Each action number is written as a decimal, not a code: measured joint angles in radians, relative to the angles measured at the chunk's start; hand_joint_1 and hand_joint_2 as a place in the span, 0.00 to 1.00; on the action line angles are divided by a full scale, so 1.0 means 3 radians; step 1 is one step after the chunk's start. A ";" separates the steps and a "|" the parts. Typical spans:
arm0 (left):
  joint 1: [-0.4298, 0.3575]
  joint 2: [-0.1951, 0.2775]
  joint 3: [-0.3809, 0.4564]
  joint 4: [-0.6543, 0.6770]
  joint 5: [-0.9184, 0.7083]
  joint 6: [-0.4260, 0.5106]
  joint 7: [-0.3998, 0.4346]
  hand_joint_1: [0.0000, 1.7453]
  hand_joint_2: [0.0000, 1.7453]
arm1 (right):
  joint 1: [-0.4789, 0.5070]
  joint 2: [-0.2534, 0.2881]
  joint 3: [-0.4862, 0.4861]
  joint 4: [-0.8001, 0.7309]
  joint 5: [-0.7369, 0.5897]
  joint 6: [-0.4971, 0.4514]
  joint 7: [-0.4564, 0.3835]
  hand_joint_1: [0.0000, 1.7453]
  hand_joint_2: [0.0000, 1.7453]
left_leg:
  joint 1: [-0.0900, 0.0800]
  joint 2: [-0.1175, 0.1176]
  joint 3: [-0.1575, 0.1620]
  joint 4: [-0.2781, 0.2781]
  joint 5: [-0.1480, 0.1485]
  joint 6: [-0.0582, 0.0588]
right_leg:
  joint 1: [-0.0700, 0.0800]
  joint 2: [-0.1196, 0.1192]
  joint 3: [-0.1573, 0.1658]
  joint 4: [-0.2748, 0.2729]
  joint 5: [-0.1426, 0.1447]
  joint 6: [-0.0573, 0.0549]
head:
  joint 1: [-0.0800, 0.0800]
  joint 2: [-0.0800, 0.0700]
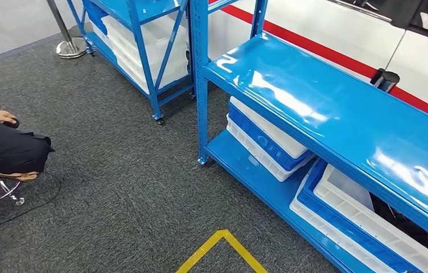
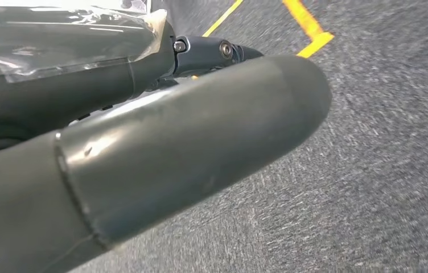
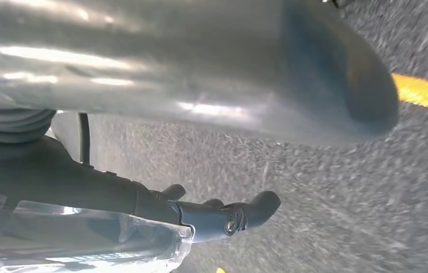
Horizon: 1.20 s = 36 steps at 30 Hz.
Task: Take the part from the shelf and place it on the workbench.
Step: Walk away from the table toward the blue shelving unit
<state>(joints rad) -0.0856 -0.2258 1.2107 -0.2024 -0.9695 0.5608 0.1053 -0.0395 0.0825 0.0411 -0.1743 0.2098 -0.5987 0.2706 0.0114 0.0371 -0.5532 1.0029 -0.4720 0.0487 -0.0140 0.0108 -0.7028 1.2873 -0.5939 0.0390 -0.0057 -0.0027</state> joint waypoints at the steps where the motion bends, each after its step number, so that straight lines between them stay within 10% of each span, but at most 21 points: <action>1: 0.0000 -0.0002 0.0002 0.0000 0.0001 0.0000 0.0000 0.00 0.00 | 0.0005 -0.0003 0.0004 0.0000 0.0002 -0.0001 0.0000 0.00 0.00 | 0.0000 0.0039 0.0001 0.0000 -0.0002 -0.0003 | -0.0003 -0.0011 0.0052 -0.0081 0.0044 0.0028 | 0.0002 0.0000; 4: -0.0001 -0.0009 0.0003 0.0000 0.0001 0.0000 -0.0001 0.00 0.00 | 0.0004 -0.0013 0.0010 0.0000 0.0013 -0.0004 0.0001 0.00 0.00 | -0.0013 0.0143 0.0024 0.0004 -0.0021 -0.0032 | -0.0005 -0.0205 0.0431 -0.0771 0.0293 0.0071 | 0.0007 0.0000; 6: -0.0002 -0.0010 0.0004 0.0000 0.0001 0.0000 -0.0004 0.00 0.00 | -0.0007 -0.0012 0.0012 0.0000 0.0018 -0.0006 0.0001 0.00 0.00 | -0.0027 0.0201 0.0055 0.0005 -0.0044 -0.0072 | 0.0007 -0.0302 0.0524 -0.0963 0.0364 0.0031 | 0.0003 0.0000; 10: -0.0014 -0.0015 0.0006 0.0000 0.0001 -0.0003 -0.0019 0.00 0.00 | -0.0005 -0.0015 0.0013 0.0001 0.0021 -0.0014 0.0001 0.00 0.00 | 0.0006 0.0163 0.0070 0.0087 -0.0140 -0.0158 | -0.0013 -0.0160 0.0543 -0.0978 0.0402 -0.0070 | -0.0007 0.0000; 13: -0.0007 -0.0014 0.0009 0.0000 0.0002 -0.0010 -0.0033 0.00 0.00 | -0.0008 -0.0012 0.0013 0.0000 0.0021 -0.0025 0.0001 0.00 0.00 | 0.0025 -0.0094 -0.0183 0.0663 -0.0478 -0.0191 | -0.0022 -0.0045 0.0538 -0.0982 0.0423 -0.0121 | -0.0016 0.0000; 15: -0.0003 -0.0012 0.0020 0.0001 0.0007 -0.0014 -0.0036 0.00 0.00 | -0.0003 -0.0009 0.0013 0.0001 0.0020 -0.0026 0.0002 0.00 0.00 | 0.0026 -0.0129 -0.0336 0.0967 -0.0565 -0.0196 | -0.0014 0.0043 0.0536 -0.0980 0.0423 -0.0126 | -0.0016 0.0000; 19: -0.0003 -0.0003 0.0037 -0.0001 0.0007 -0.0024 -0.0043 0.00 0.00 | -0.0003 -0.0008 0.0013 0.0001 0.0018 -0.0026 0.0002 0.00 0.00 | 0.0050 -0.0258 -0.0064 0.0323 -0.0145 -0.0187 | -0.0006 0.0222 0.0547 -0.0961 0.0420 -0.0117 | -0.0015 0.0000; 23: -0.0005 0.0000 0.0037 0.0000 0.0005 -0.0036 -0.0053 0.00 0.00 | -0.0010 -0.0008 0.0012 0.0001 0.0016 -0.0028 0.0002 0.00 0.00 | 0.0037 -0.0316 0.0040 0.0041 -0.0063 -0.0136 | 0.0003 0.0348 0.0475 -0.0958 0.0435 -0.0040 | -0.0013 0.0000; 27: -0.0004 0.0006 0.0040 -0.0002 0.0021 -0.0024 -0.0082 0.00 0.00 | -0.0006 -0.0010 0.0012 0.0001 0.0009 -0.0030 0.0002 0.00 0.00 | 0.0029 -0.0162 0.0047 -0.0003 -0.0029 -0.0028 | -0.0007 0.0108 0.0272 -0.0579 0.0234 -0.0021 | 0.0000 0.0000; 31: 0.0000 0.0008 0.0039 -0.0002 0.0021 -0.0016 -0.0093 0.00 0.00 | -0.0007 -0.0010 0.0012 0.0001 0.0003 -0.0030 0.0002 0.00 0.00 | 0.0020 0.0016 0.0040 0.0000 -0.0035 -0.0014 | -0.0020 0.0000 -0.0011 0.0017 0.0014 0.0022 | 0.0007 0.0000; 34: 0.0000 0.0008 0.0040 -0.0002 0.0022 -0.0013 -0.0115 0.00 0.00 | -0.0001 -0.0016 0.0012 0.0001 -0.0002 -0.0030 0.0002 0.00 0.00 | 0.0017 0.0125 0.0061 0.0006 -0.0058 -0.0048 | -0.0036 -0.0158 0.0326 -0.0593 0.0251 0.0105 | 0.0014 0.0000; 36: -0.0001 0.0010 0.0039 -0.0003 0.0021 -0.0001 -0.0161 0.00 0.00 | -0.0013 -0.0014 0.0011 0.0001 -0.0005 -0.0031 0.0002 0.00 0.00 | -0.0002 0.0187 0.0083 0.0010 -0.0082 -0.0091 | -0.0023 -0.0272 0.0488 -0.0903 0.0360 0.0084 | 0.0013 0.0000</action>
<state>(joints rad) -0.0858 -0.2229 1.2225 -0.2033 -0.9631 0.5606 0.0570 -0.0432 0.0782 0.0445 -0.1740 0.2082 -0.6080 0.2712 0.0107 0.0932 -0.5282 1.0060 -0.4967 0.0215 -0.0209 -0.0709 -0.5563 1.0165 -0.4860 0.0641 -0.0018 -0.0027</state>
